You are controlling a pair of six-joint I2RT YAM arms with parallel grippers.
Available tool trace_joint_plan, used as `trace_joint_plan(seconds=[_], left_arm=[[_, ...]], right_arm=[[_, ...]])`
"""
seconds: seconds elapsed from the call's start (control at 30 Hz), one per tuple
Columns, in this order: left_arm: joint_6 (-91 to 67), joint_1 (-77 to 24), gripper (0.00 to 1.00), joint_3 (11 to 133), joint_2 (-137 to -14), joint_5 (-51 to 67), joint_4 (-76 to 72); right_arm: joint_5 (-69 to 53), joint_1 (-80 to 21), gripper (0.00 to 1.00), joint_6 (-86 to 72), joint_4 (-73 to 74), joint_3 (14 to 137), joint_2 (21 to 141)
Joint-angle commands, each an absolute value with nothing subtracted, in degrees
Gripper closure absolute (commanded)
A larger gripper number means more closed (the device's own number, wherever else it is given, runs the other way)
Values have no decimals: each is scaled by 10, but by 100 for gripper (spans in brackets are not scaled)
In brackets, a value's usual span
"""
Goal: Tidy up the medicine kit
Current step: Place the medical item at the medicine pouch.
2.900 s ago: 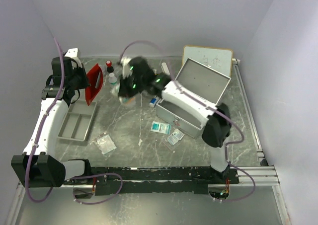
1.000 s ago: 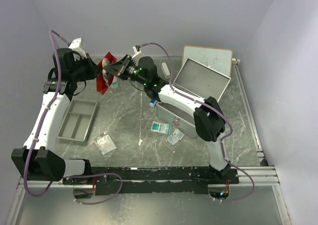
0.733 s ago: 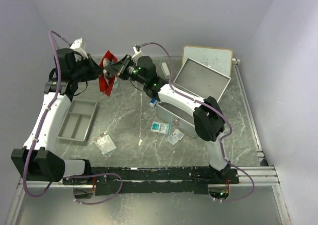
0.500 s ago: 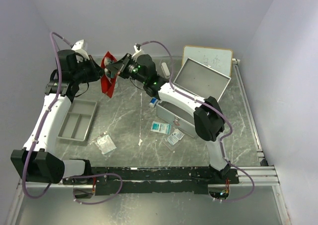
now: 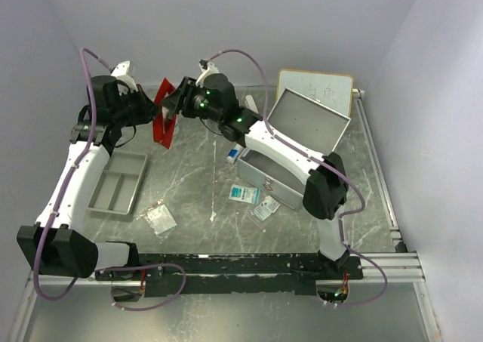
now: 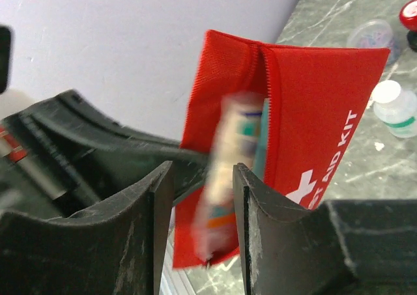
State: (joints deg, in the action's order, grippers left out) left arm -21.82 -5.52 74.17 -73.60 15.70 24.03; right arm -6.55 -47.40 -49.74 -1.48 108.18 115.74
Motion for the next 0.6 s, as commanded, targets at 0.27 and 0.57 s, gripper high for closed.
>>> trace_joint_plan(seconds=[0.27, 0.57], left_arm=[[-178, -62, 93, 756, -743, 134, 243], [-106, -61, 93, 773, -751, 39, 254]], right_arm=[[29, -488, 74, -384, 143, 1117, 1087], [130, -502, 59, -308, 417, 1229, 1170]])
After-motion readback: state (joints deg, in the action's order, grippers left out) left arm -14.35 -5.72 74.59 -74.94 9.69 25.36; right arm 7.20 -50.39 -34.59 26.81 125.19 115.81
